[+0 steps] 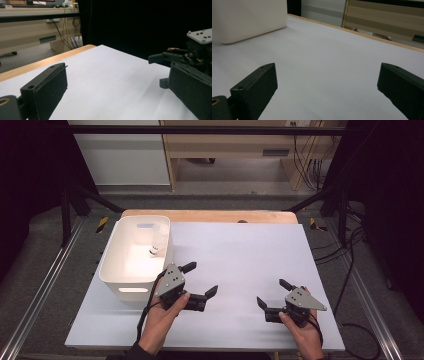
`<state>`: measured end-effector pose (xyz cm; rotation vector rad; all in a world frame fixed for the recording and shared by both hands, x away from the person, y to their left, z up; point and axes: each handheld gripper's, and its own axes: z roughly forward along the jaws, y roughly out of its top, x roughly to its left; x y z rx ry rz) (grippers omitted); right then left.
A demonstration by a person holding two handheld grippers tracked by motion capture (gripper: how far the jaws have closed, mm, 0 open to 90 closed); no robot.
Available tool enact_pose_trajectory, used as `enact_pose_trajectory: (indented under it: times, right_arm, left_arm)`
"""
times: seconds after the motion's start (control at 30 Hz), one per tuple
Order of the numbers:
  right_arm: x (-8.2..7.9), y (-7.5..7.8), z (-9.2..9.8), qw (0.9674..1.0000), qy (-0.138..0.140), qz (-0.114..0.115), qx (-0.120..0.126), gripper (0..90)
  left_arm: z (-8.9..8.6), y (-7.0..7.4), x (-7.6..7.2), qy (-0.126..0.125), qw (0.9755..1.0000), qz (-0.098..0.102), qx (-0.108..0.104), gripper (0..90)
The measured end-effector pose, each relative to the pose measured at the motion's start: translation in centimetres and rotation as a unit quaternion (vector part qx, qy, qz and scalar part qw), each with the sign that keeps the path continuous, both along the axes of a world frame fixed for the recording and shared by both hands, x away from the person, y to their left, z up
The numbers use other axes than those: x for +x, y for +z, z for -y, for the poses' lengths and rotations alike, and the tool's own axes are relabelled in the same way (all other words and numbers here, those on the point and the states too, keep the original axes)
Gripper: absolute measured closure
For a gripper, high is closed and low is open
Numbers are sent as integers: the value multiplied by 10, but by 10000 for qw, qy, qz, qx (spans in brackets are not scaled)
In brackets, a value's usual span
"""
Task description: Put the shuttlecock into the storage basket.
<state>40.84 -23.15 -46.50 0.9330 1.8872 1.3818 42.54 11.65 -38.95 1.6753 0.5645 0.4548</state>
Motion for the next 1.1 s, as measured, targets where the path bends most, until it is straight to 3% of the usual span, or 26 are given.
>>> enact_pose_trajectory:
  times: [0.6,1.1]
  right_arm:
    - [0,0,0,10000,1,1,-6,29]
    - [-1,-1,-1,10000,8,-17,-40,29]
  left_arm:
    - [-17,-21,-28,-98,9999,-60,-97,24]
    - [-51,-15,-60,-74,9995,157,-264,27]
